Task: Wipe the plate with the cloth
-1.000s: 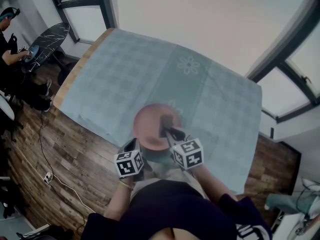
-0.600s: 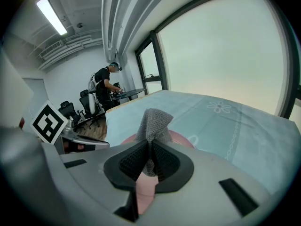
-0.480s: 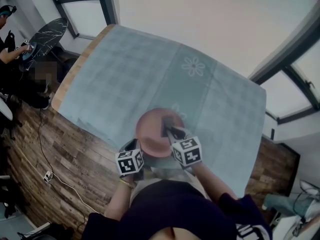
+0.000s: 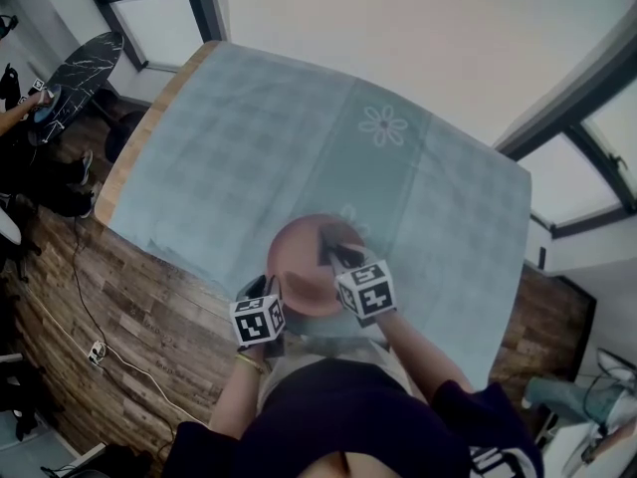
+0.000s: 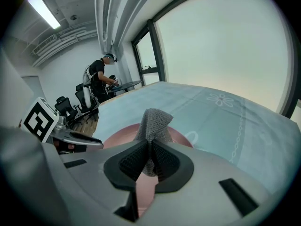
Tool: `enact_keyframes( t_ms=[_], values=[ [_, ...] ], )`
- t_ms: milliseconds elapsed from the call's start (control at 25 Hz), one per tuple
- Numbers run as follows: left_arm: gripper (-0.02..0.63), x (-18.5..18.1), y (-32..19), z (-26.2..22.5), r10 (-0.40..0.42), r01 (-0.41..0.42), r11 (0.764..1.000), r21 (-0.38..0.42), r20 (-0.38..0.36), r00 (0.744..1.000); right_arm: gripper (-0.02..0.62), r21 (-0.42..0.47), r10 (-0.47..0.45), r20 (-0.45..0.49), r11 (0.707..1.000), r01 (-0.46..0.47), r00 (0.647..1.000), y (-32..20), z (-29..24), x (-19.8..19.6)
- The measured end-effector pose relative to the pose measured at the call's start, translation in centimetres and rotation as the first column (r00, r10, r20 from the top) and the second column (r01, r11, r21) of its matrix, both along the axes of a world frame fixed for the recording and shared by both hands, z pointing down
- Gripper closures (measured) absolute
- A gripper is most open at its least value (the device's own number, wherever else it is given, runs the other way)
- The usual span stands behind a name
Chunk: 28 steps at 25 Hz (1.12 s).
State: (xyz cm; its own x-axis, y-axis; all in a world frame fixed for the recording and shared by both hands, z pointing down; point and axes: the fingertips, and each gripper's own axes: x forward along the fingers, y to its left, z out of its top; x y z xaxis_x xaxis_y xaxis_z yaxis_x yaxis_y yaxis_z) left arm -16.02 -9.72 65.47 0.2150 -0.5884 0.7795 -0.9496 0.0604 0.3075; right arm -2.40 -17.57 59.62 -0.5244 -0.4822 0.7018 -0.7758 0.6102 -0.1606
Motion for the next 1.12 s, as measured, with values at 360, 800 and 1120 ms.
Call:
enact_keyframes(
  t_ms=[360, 800, 1120],
  values=[
    [0.505, 0.2, -0.1, 1.7, 0.021, -0.021, 0.998, -0.051, -0.013, 1.0, 0.563, -0.03, -0.006, -0.051, 1.0, 0.004, 0.999, -1.6, 2.4, -0.3],
    [0.52, 0.4, -0.7, 2.5, 0.045, -0.045, 0.997, -0.058, -0.001, 0.999, 0.563, -0.075, -0.016, -0.102, 0.997, 0.008, 0.995, -2.8, 4.4, -0.8],
    [0.537, 0.5, -0.7, 2.5, 0.048, -0.049, 0.997, -0.058, -0.013, 0.999, 0.563, -0.104, -0.009, -0.144, 0.995, -0.006, 0.99, -3.2, 6.0, -0.8]
  ],
)
